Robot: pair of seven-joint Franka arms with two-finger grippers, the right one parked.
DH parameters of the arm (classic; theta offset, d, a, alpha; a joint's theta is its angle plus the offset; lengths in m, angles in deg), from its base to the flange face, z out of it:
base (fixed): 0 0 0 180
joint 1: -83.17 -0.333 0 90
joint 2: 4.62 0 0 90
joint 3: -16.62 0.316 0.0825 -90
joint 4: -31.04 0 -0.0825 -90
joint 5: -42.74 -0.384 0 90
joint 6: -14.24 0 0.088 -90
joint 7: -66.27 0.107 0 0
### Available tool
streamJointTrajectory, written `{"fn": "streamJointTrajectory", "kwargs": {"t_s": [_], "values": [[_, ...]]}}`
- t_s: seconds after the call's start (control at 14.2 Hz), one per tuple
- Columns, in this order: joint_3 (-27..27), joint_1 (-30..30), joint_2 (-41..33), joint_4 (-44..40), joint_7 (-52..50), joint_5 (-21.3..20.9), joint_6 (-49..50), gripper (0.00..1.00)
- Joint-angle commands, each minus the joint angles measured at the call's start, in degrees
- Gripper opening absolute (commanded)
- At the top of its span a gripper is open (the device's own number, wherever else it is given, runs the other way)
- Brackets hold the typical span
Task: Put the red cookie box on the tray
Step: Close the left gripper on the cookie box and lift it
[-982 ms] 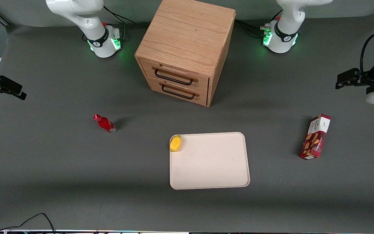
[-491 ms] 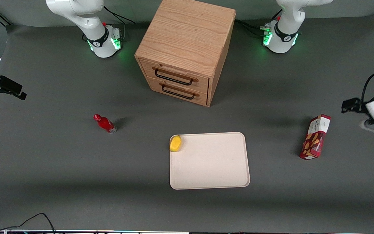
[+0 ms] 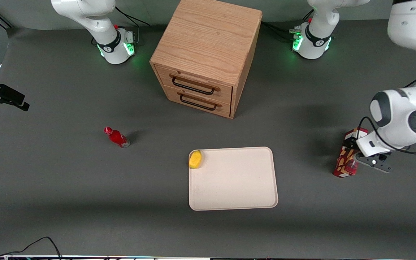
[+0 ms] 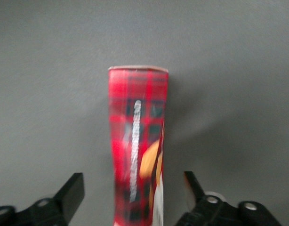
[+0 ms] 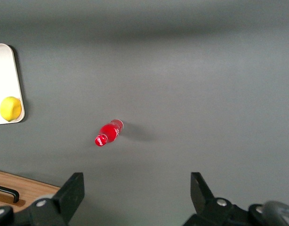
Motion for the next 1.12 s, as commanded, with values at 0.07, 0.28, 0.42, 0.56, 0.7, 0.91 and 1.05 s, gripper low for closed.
{"fn": "streamJointTrajectory", "kwargs": {"t_s": [0.07, 0.28, 0.42, 0.56, 0.7, 0.91, 1.05], "values": [[0.4, 0.5, 0.0, 1.0, 2.3, 2.8, -2.4, 0.00], [0.4, 0.5, -1.8, -4.8, 1.8, 3.0, 7.8, 0.00], [0.4, 0.6, -3.7, -12.1, -1.1, 3.5, 20.5, 0.00], [-0.7, 0.8, -5.5, -21.2, -8.0, 3.6, 34.1, 0.00], [-4.6, 0.9, -5.5, -33.5, -18.6, 3.5, 48.2, 0.00], [-14.5, 1.0, -4.5, -40.7, -37.1, 2.8, 54.3, 0.00], [-20.9, 1.9, -1.7, -40.6, -45.9, 1.1, 50.0, 0.00]]}}
